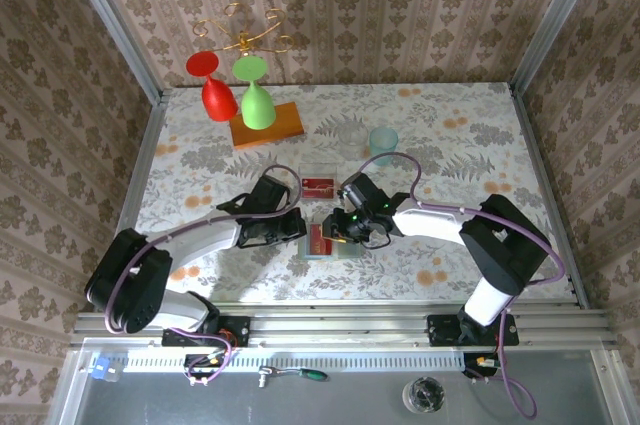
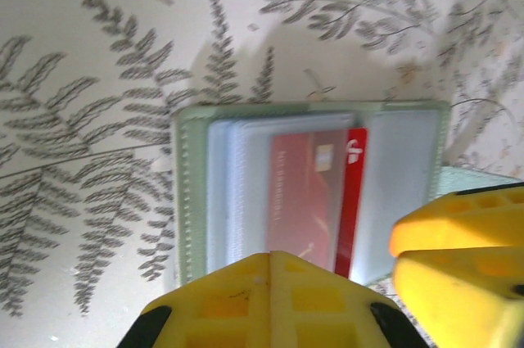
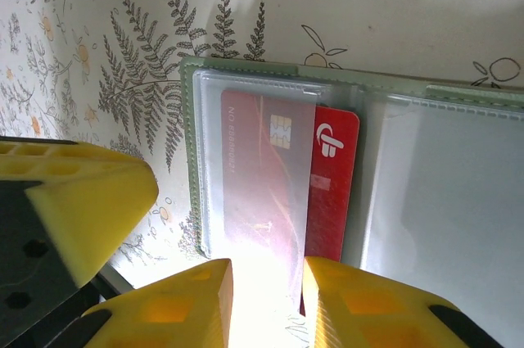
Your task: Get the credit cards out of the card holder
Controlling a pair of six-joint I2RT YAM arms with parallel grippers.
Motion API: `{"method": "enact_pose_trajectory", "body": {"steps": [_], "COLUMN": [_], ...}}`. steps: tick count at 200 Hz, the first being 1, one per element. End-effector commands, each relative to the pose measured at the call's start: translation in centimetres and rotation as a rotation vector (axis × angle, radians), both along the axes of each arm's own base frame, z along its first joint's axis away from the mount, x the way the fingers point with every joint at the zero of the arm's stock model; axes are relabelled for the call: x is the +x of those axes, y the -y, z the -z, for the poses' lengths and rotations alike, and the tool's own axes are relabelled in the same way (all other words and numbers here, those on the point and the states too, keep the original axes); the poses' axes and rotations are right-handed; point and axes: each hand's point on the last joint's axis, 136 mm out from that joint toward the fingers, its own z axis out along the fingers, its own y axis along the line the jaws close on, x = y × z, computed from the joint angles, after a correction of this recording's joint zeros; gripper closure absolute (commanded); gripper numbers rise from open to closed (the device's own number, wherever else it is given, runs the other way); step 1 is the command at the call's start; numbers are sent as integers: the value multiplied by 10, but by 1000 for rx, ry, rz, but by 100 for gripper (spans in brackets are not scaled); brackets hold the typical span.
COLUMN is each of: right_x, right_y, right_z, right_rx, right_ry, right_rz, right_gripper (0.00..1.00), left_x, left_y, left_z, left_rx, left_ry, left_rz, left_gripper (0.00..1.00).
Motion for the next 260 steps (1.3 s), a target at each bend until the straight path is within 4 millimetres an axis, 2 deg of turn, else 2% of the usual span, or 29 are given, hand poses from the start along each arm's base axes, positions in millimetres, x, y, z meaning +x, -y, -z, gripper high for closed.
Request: {"method": "enact_pose_trajectory", "body": {"steps": [1, 28, 129, 159, 196, 260], "right_x": [5, 6, 7, 9, 8, 7], "right_y": [4, 7, 7, 4, 2, 1], "right_z": [-9, -9, -4, -3, 2, 8], "right_rx": [-12, -11, -10, 0, -2, -4], "right_ry": [35, 37, 25, 19, 6, -10], "right_rz": [6, 14, 16, 13, 6, 0], "right_gripper": [69, 69, 69, 68, 69, 68], "left_x": [6, 2, -9, -7, -2, -6], "left_y": [13, 19, 9, 10, 12, 6], "left_z": [-8, -4, 26, 20, 8, 20], "left_rx": [-35, -14, 97, 86, 74, 110], "left_ry": [4, 1, -41, -29, 12, -21], "left_rz": [37, 59, 71, 69, 70, 66], "left_gripper": [99, 99, 100, 100, 94, 98]}}
